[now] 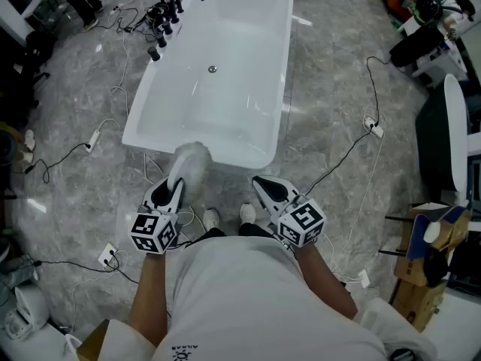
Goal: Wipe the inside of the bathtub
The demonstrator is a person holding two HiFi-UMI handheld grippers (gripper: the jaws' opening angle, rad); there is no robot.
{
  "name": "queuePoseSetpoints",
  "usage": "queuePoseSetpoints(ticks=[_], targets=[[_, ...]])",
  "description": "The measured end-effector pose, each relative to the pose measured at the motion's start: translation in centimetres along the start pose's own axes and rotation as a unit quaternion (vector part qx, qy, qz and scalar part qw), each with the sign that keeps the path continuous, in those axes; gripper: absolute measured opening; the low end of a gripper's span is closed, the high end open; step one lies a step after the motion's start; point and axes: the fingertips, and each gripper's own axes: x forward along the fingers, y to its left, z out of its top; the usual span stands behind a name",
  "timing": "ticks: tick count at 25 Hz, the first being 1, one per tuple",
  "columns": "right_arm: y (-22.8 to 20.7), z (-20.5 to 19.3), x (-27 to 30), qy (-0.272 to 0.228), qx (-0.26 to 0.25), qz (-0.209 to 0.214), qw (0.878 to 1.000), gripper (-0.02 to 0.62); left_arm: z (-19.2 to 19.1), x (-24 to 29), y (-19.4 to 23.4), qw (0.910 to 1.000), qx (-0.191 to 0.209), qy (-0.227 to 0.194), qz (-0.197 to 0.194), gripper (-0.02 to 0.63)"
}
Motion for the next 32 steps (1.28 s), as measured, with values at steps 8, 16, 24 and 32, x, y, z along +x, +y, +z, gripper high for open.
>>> queuePoseSetpoints(ticks=[8, 16, 24, 32], targets=[[0.3, 0.1, -0.1, -0.005, 0.007, 0.012, 1.000, 0.019, 0.0, -0.4, -0.3, 1.0000, -0.005, -0.003, 0.008, 0.103], [-0.8, -0.2, -1.8, -0.011, 0.023, 0.030, 0.999, 0.020, -0.8, -0.4, -2.2, 0.9996, -0.010, -0.004, 0.025, 0.103], [-2.4, -2.1, -3.9, 0.003, 0.017, 0.067, 0.998, 0.020, -2.1, -0.6, -4.0, 0.9979, -0.021, -0.002, 0.060, 0.103], [-2.3, -3.4, -3.0, 0.026, 0.010, 0.099, 0.995, 0.020, -2.5, -2.0, -3.0, 0.9940, -0.024, 0.002, 0.107, 0.103]])
